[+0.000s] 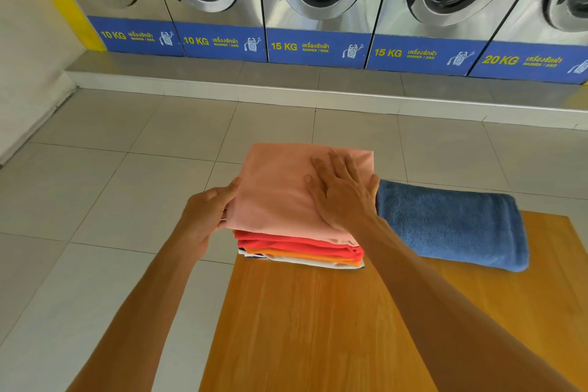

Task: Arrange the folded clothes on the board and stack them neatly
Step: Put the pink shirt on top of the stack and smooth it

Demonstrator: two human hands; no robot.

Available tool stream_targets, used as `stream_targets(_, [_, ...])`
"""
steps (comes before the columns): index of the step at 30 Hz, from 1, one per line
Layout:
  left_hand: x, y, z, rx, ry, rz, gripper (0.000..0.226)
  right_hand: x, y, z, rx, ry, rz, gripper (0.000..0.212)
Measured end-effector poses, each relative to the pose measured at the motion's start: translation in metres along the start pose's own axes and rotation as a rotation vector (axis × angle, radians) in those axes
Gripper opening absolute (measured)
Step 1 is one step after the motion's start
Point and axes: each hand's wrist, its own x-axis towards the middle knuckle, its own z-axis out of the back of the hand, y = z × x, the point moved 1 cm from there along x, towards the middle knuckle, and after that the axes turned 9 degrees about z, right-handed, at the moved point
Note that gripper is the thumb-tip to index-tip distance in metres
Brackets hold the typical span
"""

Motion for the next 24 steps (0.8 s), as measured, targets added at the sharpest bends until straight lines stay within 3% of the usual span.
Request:
stream_targets(4, [-0.003, 0.002, 0.006, 0.105, 0.106, 0.023, 0.027, -0.01, 0.015, -0.002, -0.097, -0.071, 0.029, 0.087])
stream_targets(6, [-0.001, 0.005, 0.009, -0.001, 0.145, 0.062, 0.022, -0.017, 0.024, -0.006, -0.077, -0.099, 0.07, 0.1])
stream_targets(9, [0.001, 0.01, 0.014, -0.225, 0.191, 0.172, 0.036, -0.021, 0.022, -0.005, -0.053, -0.056, 0.059, 0.11])
stream_targets(11, [0.001, 0.014, 0.017, -0.257, 0.227, 0.204, 0.046, -0.02, 0.011, 0.001, -0.049, -0.036, 0.019, 0.109])
stream_targets(14, [-0.004, 0.012, 0.013, -0.096, 0.155, 0.144, 0.044, -0.02, -0.004, 0.008, 0.02, -0.069, -0.042, 0.086])
stream_targets(18, [-0.01, -0.013, -0.006, -0.001, -0.475, -0.223, 0.03, -0.025, 0.004, 0.002, 0.0, -0.097, -0.01, 0.079])
stream_targets(19, [-0.015, -0.022, -0.017, 0.028, -0.538, -0.376, 0.029, -0.027, 0.007, 0.0, -0.016, -0.101, 0.004, 0.084])
stream_targets(22, [-0.025, -0.038, -0.058, 0.383, -0.421, -0.872, 0.035, -0.031, 0.013, -0.001, 0.0, -0.078, 0.016, 0.109])
stream_targets(24, [-0.022, -0.04, -0.081, 0.583, -0.255, -1.0, 0.038, -0.037, 0.011, 0.001, 0.026, -0.039, 0.041, 0.123])
